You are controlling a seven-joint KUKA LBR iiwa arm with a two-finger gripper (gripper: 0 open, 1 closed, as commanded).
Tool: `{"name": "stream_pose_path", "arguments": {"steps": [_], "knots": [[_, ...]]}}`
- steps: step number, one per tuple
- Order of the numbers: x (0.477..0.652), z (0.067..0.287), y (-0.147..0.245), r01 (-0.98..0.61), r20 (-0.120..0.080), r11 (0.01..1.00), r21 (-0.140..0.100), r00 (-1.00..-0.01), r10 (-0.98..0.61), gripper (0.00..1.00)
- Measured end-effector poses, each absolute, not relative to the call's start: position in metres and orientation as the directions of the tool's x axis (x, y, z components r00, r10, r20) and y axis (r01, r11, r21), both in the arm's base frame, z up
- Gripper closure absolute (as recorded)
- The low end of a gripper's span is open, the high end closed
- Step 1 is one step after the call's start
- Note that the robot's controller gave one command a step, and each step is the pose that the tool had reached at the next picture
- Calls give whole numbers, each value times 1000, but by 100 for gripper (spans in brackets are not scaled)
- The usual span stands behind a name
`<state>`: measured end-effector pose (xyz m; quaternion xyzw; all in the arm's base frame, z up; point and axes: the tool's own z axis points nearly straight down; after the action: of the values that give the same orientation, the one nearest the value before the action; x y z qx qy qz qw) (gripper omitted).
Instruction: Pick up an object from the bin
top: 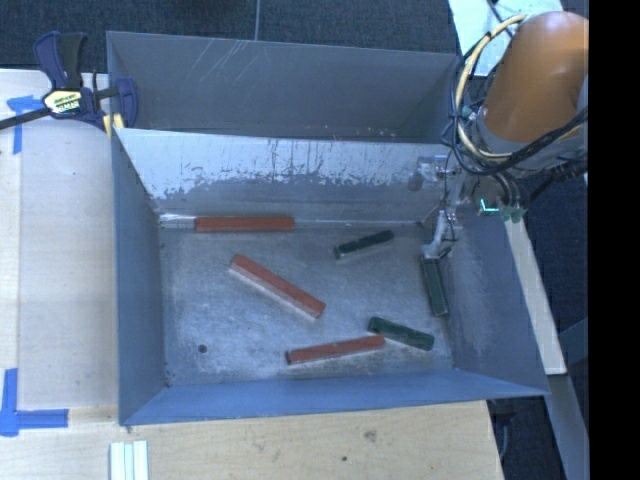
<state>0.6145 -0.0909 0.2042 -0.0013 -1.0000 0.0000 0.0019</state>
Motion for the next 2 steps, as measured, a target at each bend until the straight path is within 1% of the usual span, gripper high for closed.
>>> {"name": "stream_pose_path", "arguments": {"steps": [1,2], "knots": [[620,66,-60,-73,6,997,2,-997,-73,0],[623,71,-61,-75,-4,997,0,-997,-75,100]]}}
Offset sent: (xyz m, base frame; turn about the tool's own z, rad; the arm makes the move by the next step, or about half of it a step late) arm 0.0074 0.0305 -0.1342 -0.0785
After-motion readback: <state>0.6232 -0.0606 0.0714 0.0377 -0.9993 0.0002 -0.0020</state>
